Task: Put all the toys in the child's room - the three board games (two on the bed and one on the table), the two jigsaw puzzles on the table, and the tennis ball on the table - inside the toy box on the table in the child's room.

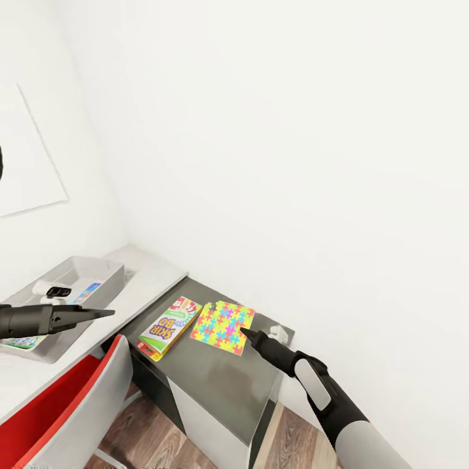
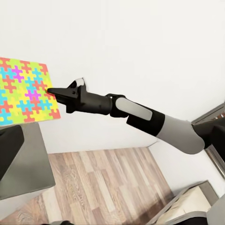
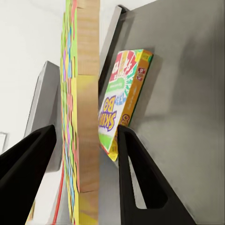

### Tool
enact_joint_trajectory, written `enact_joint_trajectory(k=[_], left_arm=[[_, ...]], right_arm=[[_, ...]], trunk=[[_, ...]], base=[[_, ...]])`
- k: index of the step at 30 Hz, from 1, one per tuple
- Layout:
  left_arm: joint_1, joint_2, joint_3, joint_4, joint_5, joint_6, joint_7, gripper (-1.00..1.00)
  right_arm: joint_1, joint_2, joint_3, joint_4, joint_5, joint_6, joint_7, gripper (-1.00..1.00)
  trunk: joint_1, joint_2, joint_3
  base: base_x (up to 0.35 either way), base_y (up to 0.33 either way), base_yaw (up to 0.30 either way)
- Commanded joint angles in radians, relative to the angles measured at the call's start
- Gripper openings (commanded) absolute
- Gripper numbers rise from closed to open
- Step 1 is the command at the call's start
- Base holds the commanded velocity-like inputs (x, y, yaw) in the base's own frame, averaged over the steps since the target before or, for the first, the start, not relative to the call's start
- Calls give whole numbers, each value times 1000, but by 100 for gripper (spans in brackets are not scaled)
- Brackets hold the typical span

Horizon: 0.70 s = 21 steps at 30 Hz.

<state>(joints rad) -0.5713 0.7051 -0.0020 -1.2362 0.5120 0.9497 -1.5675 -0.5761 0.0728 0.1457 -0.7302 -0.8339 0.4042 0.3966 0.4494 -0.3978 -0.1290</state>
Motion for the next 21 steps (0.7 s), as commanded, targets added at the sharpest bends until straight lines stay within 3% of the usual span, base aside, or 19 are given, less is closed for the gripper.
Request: enact_joint_trajectory(k=[1,15,21], left_arm=[[-1,1,0,0,0,11,-3,100],[-1,6,5,11,10,12,-3,100],[-1,7,5,13,11,12,-3,100]], right_arm=[[-1,2,0,-1,-7,5,-1,-100],[-1,6,0,0,-5,5,-1,-100],[-1,6,0,-1,-5,5,-1,-100]], trunk=[[1,-2,-2],[1,-2,7],[1,-2,11]], base=[[0,0,242],[0,0,267],[-141,107,272]])
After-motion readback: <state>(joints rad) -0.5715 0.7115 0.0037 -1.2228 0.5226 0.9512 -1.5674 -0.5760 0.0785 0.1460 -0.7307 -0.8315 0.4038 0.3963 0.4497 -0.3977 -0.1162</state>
